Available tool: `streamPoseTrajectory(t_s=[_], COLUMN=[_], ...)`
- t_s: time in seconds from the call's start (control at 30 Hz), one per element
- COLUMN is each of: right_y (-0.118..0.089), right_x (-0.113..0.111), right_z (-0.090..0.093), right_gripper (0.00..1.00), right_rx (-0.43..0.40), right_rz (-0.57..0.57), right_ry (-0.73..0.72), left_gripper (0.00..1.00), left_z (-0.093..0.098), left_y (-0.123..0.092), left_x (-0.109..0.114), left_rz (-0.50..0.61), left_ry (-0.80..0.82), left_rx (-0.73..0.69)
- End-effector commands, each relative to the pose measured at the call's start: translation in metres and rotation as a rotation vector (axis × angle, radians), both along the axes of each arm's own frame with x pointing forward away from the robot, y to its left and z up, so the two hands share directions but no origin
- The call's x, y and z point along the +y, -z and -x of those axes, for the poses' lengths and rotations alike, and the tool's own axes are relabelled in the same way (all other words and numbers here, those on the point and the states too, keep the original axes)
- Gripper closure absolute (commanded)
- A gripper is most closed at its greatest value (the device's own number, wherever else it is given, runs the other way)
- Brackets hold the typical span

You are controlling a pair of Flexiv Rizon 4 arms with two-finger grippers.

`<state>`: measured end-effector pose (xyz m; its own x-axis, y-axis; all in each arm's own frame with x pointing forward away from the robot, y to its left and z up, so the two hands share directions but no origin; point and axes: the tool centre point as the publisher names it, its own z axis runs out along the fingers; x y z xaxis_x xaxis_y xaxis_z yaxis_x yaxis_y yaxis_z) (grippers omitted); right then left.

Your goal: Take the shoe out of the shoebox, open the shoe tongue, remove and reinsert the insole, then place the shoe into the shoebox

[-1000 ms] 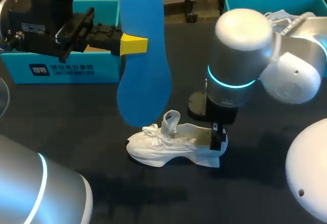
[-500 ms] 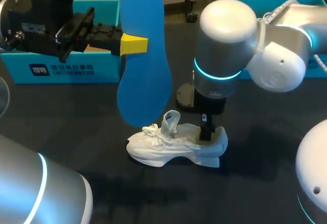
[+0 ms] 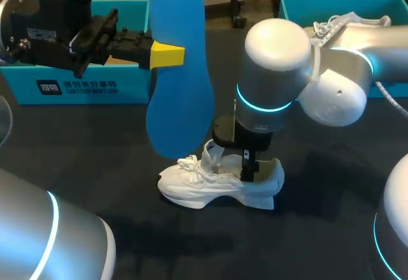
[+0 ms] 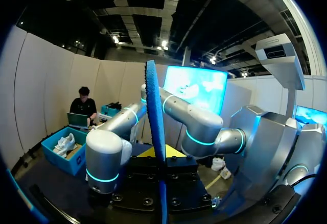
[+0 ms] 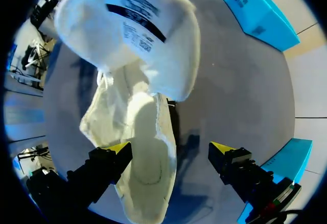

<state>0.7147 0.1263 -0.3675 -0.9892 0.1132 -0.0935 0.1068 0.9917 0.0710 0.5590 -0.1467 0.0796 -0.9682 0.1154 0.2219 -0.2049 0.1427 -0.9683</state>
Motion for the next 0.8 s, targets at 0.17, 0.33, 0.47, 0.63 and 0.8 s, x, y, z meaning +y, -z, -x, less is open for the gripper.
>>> streamPoseTrajectory(t_s=[0.17, 0.33, 0.47, 0.63, 0.8], right_y=[0.014, 0.015, 0.011, 0.007, -0.009], right_x=[0.015, 0.015, 0.015, 0.013, 0.011], right_z=[0.003, 0.007, 0.010, 0.014, 0.021], right_gripper=[0.70, 1.00, 1.00, 1.00, 1.00], right_rx=[0.015, 0.011, 0.008, 0.009, -0.001], right_rz=[0.012, 0.017, 0.025, 0.034, 0.023], right_ry=[-0.016, -0.014, -0.014, -0.014, -0.001], left_gripper=[1.00, 1.00, 1.00, 1.00, 1.00], left_z=[-0.001, -0.001, -0.001, -0.001, -0.001], left_y=[-0.001, -0.001, -0.001, -0.001, -0.001], left_x=[-0.001, -0.001, -0.001, -0.001, -0.001], left_rz=[-0.003, -0.003, -0.003, -0.003, -0.003], left_ry=[0.002, 0.002, 0.002, 0.002, 0.002], left_rx=[0.000, 0.000, 0.000, 0.000, 0.000])
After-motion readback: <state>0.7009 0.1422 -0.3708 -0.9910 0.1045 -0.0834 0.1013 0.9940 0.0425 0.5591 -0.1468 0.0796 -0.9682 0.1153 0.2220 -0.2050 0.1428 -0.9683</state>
